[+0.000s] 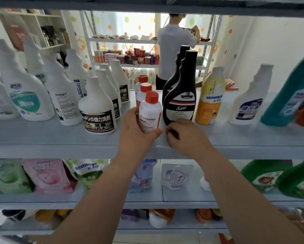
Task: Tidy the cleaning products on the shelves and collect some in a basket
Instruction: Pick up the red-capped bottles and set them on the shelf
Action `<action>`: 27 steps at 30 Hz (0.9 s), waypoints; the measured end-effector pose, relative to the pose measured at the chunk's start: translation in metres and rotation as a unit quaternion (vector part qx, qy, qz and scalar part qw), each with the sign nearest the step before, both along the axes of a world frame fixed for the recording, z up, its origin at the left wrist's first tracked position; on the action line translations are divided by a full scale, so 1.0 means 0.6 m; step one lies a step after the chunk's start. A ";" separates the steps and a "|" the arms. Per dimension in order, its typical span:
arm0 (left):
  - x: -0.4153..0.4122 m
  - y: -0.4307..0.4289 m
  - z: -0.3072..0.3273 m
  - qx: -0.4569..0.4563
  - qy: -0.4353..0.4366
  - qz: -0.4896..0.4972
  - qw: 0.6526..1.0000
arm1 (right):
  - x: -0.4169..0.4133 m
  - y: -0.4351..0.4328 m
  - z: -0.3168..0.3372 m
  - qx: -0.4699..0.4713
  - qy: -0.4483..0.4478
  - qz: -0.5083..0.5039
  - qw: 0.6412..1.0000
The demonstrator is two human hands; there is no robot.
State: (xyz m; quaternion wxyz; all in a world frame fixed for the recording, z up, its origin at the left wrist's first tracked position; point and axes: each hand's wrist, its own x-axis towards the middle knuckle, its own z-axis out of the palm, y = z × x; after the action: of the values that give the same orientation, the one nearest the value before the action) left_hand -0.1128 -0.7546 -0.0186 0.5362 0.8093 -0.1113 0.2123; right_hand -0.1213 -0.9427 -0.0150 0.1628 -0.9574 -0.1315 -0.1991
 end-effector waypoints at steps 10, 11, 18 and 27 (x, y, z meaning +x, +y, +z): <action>0.057 -0.013 0.005 0.023 0.007 0.077 0.997 | 0.001 -0.012 -0.009 0.072 -0.035 0.030 0.996; 0.063 -0.013 0.008 0.028 0.009 0.077 0.997 | -0.001 -0.014 -0.010 0.107 -0.057 0.028 0.992; 0.094 -0.001 0.031 0.032 0.036 0.040 0.998 | -0.009 -0.026 -0.010 0.274 -0.147 -0.052 0.949; 0.001 -0.011 -0.009 0.165 -0.124 0.162 0.965 | 0.033 -0.058 0.006 0.286 0.000 -0.043 0.957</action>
State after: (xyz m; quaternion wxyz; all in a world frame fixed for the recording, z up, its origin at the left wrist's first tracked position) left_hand -0.1123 -0.7612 -0.0242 0.3357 0.8610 -0.0781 0.3739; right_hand -0.1018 -0.9774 -0.0114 0.4207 -0.8756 -0.0283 -0.2354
